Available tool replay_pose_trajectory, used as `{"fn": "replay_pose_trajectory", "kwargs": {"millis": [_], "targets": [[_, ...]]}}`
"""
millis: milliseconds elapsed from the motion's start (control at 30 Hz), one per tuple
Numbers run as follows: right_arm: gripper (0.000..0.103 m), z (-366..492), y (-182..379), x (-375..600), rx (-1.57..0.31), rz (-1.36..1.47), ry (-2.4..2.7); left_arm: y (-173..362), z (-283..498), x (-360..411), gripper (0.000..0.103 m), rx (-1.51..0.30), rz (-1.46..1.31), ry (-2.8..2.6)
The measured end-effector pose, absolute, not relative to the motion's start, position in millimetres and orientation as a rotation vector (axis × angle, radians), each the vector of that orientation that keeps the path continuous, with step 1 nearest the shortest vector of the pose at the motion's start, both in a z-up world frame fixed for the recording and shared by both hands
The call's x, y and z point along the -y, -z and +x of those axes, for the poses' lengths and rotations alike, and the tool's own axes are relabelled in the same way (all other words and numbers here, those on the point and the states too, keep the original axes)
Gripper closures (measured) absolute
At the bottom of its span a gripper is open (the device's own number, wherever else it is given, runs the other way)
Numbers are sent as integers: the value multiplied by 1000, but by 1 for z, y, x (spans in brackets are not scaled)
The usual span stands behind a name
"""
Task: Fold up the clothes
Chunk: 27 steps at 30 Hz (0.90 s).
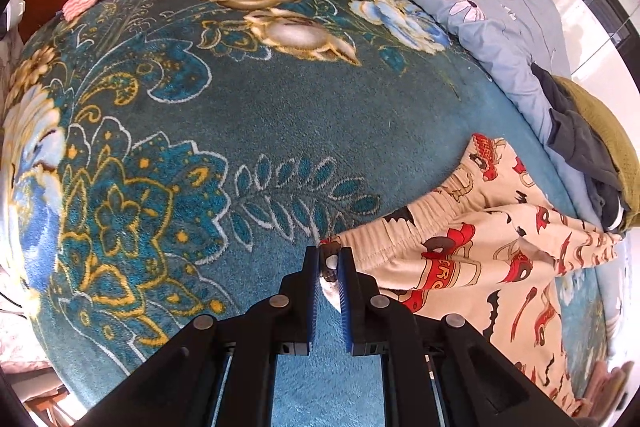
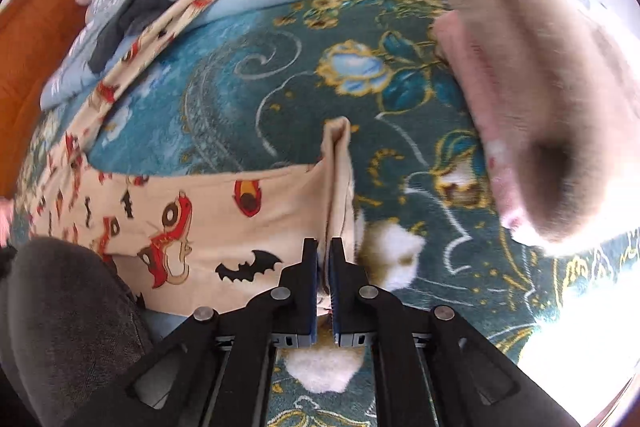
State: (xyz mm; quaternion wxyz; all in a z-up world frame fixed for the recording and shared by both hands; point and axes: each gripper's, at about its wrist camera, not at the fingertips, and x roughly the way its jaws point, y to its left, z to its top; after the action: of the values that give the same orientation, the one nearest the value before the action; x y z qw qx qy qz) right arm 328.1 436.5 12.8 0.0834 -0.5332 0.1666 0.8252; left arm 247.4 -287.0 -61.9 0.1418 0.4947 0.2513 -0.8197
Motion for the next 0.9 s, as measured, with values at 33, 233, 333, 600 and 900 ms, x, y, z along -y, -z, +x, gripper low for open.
{"fn": "replay_pose_trajectory", "kwargs": {"millis": [33, 233, 333, 600, 900], "targets": [[98, 337, -18, -449, -569, -1545, -2452, 57, 247, 288, 93, -702, 1401, 2369], [98, 367, -13, -475, -737, -1512, -2400, 33, 251, 326, 103, -688, 1256, 2305], [98, 366, -1, -473, -729, -1550, -2373, 36, 261, 347, 103, -825, 1274, 2302], [98, 359, 5, -470, -532, -1629, -2342, 51, 245, 325, 102, -918, 1420, 2399], [51, 345, -30, -442, -119, -1629, -2231, 56, 150, 296, 65, -937, 1543, 2475]]}}
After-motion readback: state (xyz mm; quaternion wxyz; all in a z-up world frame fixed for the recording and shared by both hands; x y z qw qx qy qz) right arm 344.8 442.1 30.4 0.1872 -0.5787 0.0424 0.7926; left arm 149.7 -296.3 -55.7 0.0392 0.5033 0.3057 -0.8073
